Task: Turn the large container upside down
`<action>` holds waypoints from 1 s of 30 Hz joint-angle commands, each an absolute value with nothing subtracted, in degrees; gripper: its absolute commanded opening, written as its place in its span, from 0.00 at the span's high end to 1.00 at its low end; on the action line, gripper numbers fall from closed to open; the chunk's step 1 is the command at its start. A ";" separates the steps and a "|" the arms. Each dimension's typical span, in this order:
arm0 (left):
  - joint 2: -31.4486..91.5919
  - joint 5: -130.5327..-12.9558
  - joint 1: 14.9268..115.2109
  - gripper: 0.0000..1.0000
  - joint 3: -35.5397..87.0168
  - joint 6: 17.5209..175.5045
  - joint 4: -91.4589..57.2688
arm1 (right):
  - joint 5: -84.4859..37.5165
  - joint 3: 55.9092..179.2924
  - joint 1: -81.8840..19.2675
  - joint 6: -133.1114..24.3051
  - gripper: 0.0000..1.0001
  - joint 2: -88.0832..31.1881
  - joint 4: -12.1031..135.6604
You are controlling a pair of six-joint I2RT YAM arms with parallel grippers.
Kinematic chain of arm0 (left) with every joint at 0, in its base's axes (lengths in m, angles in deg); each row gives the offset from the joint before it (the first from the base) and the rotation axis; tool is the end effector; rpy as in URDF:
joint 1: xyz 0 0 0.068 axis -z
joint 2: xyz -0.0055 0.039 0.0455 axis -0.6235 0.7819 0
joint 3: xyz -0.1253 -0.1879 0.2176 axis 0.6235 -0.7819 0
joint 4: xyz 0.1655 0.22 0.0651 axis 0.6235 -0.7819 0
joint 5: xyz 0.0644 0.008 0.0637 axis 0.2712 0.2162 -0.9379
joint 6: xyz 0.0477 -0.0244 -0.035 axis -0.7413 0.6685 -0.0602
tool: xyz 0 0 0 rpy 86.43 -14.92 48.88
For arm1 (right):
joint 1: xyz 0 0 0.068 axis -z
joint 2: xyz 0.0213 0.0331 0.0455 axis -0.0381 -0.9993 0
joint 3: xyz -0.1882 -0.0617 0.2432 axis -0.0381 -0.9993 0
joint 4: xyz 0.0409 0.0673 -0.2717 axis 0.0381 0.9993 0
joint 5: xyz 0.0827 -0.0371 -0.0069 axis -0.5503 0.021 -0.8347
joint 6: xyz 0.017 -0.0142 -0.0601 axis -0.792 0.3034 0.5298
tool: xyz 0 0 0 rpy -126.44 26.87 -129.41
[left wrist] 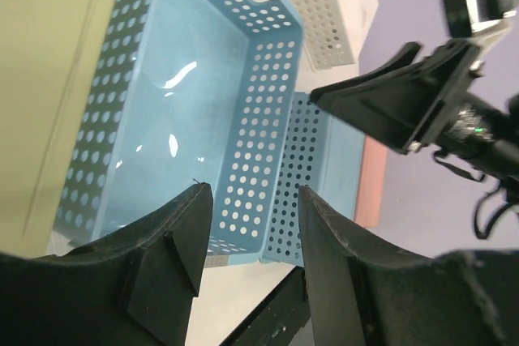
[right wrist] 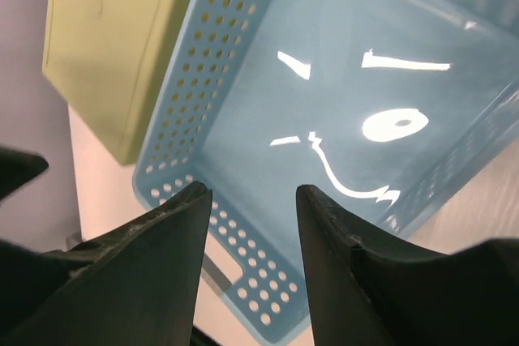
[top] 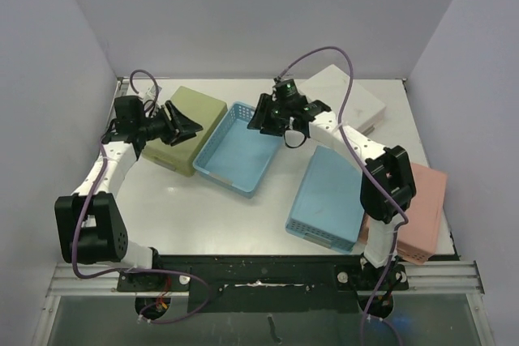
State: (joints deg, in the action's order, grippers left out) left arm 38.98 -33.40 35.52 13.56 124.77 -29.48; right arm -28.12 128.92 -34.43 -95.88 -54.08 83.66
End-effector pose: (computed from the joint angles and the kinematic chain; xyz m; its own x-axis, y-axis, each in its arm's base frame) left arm 0.3487 -0.0174 0.3011 -0.7947 -0.4830 -0.3677 0.0673 0.5319 -0.8441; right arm 0.3927 0.2602 0.2902 -0.8669 0.3156 -0.3859 -0.0111 0.7617 0.6479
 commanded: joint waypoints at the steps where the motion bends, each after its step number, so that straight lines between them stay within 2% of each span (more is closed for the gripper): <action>1: 35.44 -39.97 35.32 0.55 17.29 119.21 -37.50 | -12.59 142.84 -38.46 -93.99 0.56 -58.73 99.80; 9: 33.19 -43.62 35.14 0.55 17.47 117.33 -41.42 | -18.78 141.66 -44.08 -91.11 0.54 -61.66 100.25; 13: 33.39 -43.67 35.14 0.55 17.51 117.35 -41.55 | -18.28 130.86 -45.11 -88.64 0.53 -57.20 100.46; 17: 33.72 -43.49 35.29 0.55 17.86 117.53 -41.45 | -13.65 122.99 -39.76 -84.64 0.52 -52.37 103.51; 21: 33.68 -43.66 35.32 0.55 18.27 117.98 -40.90 | -15.44 128.73 -39.49 -82.41 0.49 -50.75 101.03; 23: 33.28 -44.08 35.32 0.55 18.78 117.86 -41.43 | -15.11 135.49 -41.24 -82.58 0.45 -53.93 101.65; 25: 32.74 -44.38 35.36 0.55 19.22 117.65 -42.20 | -14.63 142.60 -42.41 -83.97 0.34 -58.97 103.30; 30: 31.55 -45.02 35.23 0.55 20.24 116.25 -44.95 | -16.84 150.13 -42.66 -88.85 0.29 -64.62 100.25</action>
